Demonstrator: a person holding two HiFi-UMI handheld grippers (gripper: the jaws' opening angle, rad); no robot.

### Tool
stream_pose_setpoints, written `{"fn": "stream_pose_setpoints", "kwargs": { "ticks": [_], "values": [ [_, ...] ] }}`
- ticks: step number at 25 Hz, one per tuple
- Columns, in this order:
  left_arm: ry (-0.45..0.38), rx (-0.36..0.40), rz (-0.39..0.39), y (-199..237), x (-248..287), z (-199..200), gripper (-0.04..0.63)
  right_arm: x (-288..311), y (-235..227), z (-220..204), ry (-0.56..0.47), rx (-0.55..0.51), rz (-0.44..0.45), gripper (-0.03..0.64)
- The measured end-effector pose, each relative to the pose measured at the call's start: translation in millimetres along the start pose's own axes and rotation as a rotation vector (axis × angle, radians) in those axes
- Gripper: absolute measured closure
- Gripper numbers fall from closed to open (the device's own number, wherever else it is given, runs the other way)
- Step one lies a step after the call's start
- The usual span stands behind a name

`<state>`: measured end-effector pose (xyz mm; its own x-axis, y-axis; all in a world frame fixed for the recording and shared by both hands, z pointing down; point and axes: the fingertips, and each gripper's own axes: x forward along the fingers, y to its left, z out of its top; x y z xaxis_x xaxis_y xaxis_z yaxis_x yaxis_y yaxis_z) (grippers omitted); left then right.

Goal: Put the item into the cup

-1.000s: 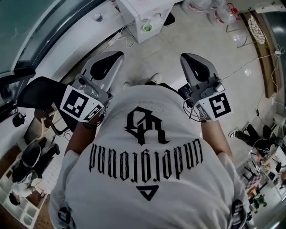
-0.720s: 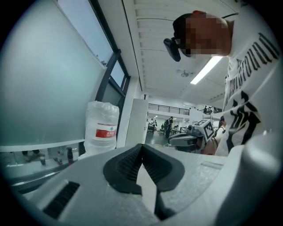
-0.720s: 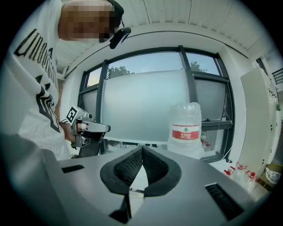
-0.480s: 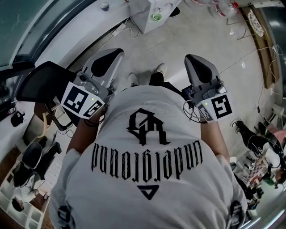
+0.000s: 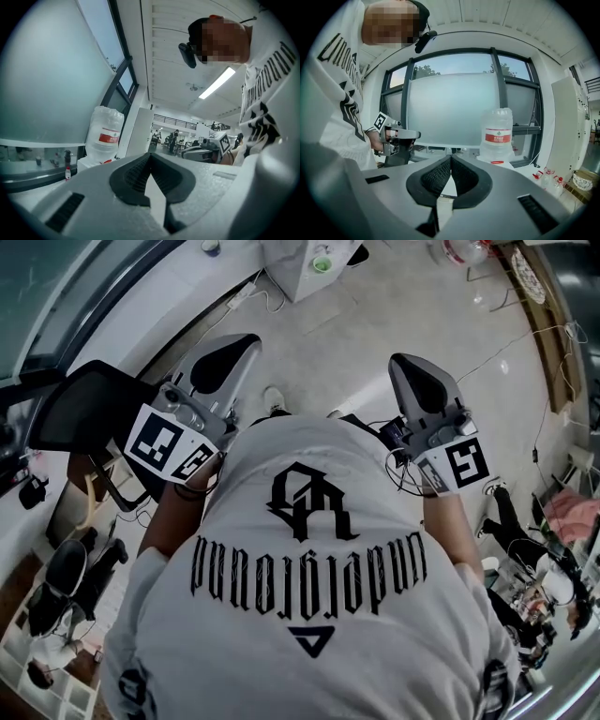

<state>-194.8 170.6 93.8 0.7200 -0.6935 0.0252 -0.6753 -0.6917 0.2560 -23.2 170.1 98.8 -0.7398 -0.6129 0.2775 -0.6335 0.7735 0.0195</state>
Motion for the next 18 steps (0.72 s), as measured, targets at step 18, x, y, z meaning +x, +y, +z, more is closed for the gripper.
{"fn": "stream_pose_setpoints", "kwargs": {
  "ticks": [18],
  "values": [
    [0.02,0.081,0.069,-164.1,63.9,-33.8,0.581,-157.5,-43.9,-46.4,-0.058,0.005,0.085,0.601]
  ]
}}
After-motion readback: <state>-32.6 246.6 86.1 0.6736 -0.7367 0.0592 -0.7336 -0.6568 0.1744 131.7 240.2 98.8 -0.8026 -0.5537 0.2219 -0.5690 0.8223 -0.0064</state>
